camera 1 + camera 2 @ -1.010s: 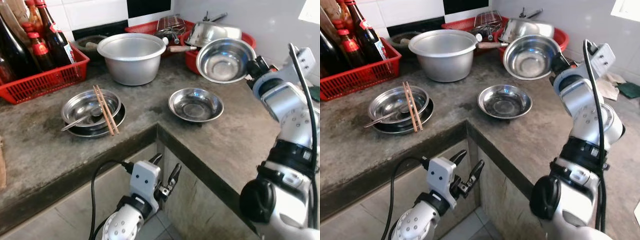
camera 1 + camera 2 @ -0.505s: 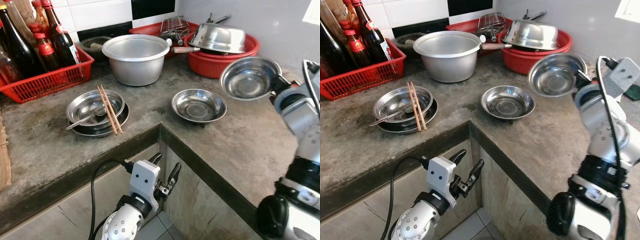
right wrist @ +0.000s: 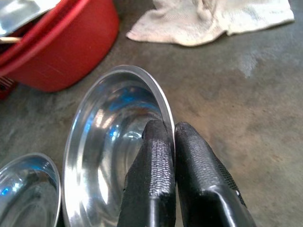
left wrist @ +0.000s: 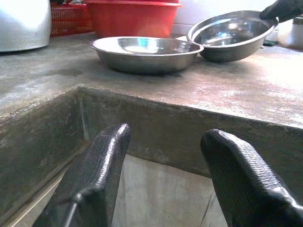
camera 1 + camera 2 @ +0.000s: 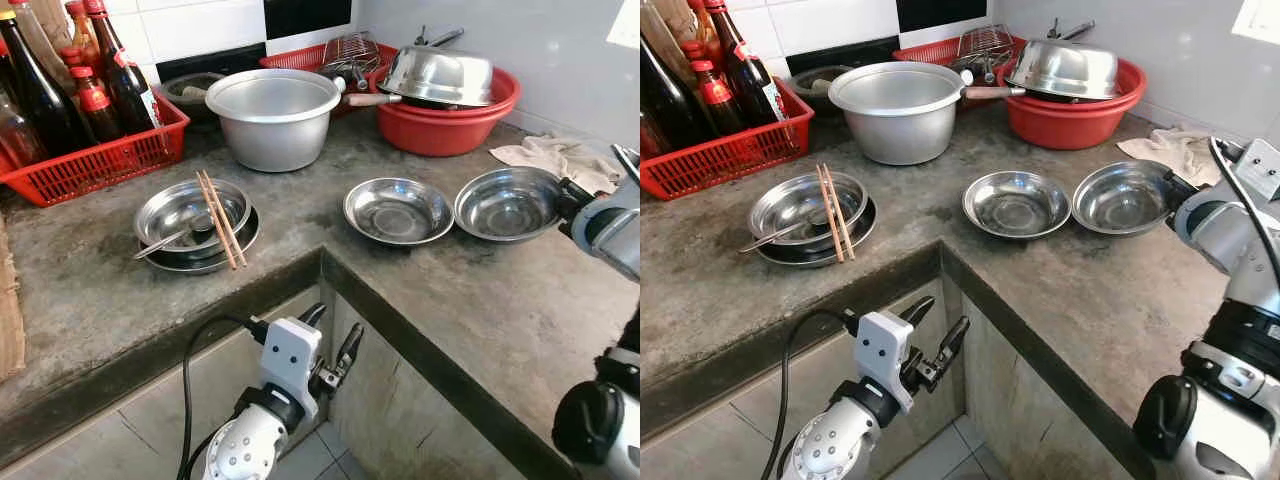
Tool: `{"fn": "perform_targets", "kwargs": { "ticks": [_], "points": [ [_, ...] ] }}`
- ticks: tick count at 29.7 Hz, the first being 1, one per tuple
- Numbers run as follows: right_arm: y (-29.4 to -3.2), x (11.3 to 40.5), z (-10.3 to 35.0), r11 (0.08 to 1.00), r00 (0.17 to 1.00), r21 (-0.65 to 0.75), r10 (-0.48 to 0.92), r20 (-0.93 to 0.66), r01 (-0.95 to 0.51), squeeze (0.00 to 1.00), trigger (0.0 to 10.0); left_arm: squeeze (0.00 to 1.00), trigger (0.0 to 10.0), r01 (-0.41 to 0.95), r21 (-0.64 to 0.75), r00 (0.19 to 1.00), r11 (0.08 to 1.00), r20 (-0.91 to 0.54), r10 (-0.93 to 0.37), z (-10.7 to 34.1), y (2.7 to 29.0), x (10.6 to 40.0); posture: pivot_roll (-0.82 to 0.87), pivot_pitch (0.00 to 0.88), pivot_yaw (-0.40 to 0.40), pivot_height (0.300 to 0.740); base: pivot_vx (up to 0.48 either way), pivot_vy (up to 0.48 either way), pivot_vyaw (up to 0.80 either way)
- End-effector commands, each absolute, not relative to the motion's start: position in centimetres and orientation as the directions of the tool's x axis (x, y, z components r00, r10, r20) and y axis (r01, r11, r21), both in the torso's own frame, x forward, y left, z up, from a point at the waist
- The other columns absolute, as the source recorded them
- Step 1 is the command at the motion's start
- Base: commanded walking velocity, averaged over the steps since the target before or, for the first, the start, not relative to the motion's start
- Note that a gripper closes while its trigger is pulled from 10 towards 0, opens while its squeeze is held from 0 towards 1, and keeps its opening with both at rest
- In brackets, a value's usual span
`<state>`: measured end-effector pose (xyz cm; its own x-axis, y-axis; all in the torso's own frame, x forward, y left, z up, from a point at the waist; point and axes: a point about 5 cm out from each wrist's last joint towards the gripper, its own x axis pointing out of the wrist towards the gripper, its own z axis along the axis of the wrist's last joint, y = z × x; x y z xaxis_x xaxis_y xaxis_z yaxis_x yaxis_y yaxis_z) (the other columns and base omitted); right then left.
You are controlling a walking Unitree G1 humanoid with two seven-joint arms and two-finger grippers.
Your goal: Kitchen organization
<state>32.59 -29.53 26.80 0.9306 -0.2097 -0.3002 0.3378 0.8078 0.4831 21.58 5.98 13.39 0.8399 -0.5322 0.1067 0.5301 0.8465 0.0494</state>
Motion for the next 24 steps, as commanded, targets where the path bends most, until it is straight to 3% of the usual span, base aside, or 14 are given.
{"fn": "perform_targets", "kwargs": {
  "ticks": [1,2,3,4,11,12,24],
  "points": [
    [-29.8,32.5,26.2,0.809,0.909,0.454,-0.219,-0.354,0.372,0.0,10.0,0.0,10.0,0.532,0.053,0.84,0.845,0.098,-0.534,13.2,6.0,21.6,0.17,0.08,-0.022,0.74,0.0,0.0,0.0],
    [-29.9,32.5,25.5,0.809,0.896,0.438,-0.227,-0.382,0.392,0.36,10.0,0.0,10.0,0.532,0.053,0.84,0.845,0.099,-0.534,13.2,6.0,21.6,0.18,0.081,-0.026,0.74,0.0,0.0,0.0],
    [-29.9,32.5,25.5,0.809,0.896,0.438,-0.227,-0.382,0.392,0.36,10.0,0.0,10.0,0.532,0.053,0.84,0.845,0.099,-0.534,13.2,6.0,21.6,0.18,0.081,-0.026,0.74,0.0,0.0,0.0],
    [-29.9,32.4,25.2,0.808,0.891,0.435,-0.224,-0.396,0.397,1.0,10.0,0.0,10.0,0.531,0.054,0.84,0.846,0.099,-0.534,13.2,6.0,21.6,0.18,0.081,-0.028,0.74,0.0,0.0,0.0],
    [-29.5,32.8,25.4,0.806,0.896,0.454,-0.198,-0.397,0.379,1.0,10.0,0.0,10.0,0.531,0.054,0.84,0.845,0.098,-0.534,13.2,6.0,21.6,0.18,0.082,-0.026,0.74,0.0,0.0,0.0],
    [-29.4,33.0,25.6,0.805,0.9,0.463,-0.189,-0.393,0.371,0.0,10.0,0.0,10.0,0.531,0.054,0.84,0.845,0.097,-0.534,13.2,6.0,21.5,0.18,0.082,-0.026,0.74,0.0,0.0,0.0],
    [-28.3,34.8,25.2,0.802,0.894,0.478,-0.146,-0.424,0.358,0.0,10.0,0.0,10.0,0.531,0.054,0.839,0.845,0.1,-0.534,13.2,5.8,21.5,0.18,0.078,-0.043,0.74,0.0,0.0,0.0]
  ]
}}
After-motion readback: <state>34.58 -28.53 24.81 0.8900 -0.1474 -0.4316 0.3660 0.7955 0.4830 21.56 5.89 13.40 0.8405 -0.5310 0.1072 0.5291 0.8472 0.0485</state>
